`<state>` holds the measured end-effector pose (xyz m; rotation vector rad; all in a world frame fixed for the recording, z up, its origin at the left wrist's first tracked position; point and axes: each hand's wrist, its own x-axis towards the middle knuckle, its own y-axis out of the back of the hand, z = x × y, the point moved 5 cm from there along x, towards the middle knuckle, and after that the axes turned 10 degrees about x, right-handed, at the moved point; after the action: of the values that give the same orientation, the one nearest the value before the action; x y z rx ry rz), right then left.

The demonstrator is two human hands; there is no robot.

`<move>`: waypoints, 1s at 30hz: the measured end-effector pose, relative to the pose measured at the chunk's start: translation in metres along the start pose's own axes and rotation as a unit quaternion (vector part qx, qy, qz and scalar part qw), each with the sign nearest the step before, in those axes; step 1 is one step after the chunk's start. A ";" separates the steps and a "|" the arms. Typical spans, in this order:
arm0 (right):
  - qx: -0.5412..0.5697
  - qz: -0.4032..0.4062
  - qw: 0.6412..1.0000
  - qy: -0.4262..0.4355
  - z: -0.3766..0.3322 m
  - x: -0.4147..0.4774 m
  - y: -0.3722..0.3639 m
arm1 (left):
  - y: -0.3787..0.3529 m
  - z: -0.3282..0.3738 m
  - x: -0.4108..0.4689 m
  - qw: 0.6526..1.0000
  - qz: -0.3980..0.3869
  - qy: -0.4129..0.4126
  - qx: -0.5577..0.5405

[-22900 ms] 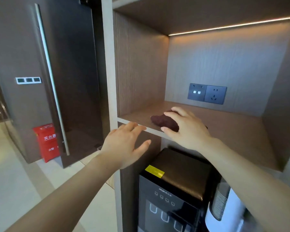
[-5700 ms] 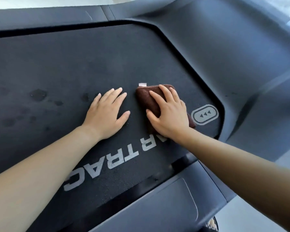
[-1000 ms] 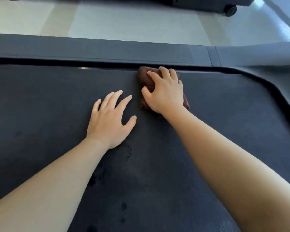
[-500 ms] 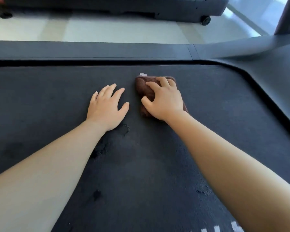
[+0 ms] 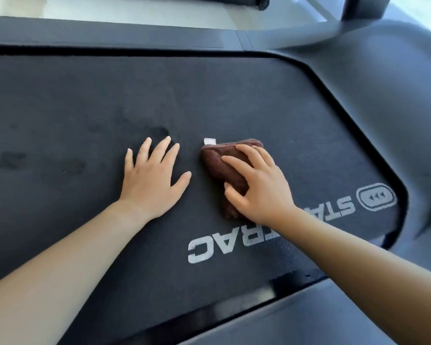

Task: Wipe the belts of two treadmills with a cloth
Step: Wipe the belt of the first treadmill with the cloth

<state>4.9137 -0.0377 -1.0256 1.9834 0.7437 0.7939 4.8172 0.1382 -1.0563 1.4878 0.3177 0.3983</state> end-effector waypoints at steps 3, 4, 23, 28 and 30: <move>-0.007 0.026 0.997 -0.068 0.023 0.001 0.015 | 0.001 0.023 -0.007 0.999 -0.008 -0.033 0.004; -0.013 0.036 0.995 -0.088 0.027 0.003 0.018 | 0.000 0.033 -0.010 0.998 -0.012 -0.055 0.013; -0.026 0.022 0.993 -0.109 -0.010 -0.074 0.020 | -0.004 0.045 -0.018 0.996 0.030 -0.084 -0.018; -0.034 0.023 0.992 -0.119 -0.009 -0.055 0.017 | -0.002 0.043 -0.019 0.996 0.010 -0.090 -0.019; -0.020 0.023 0.995 -0.092 -0.016 -0.067 0.017 | 0.000 0.037 -0.023 0.994 0.006 -0.107 -0.024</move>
<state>4.8629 -0.0878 -1.0205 2.0111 0.5713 0.6386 4.8126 0.0948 -1.0552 1.4705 0.1274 0.2504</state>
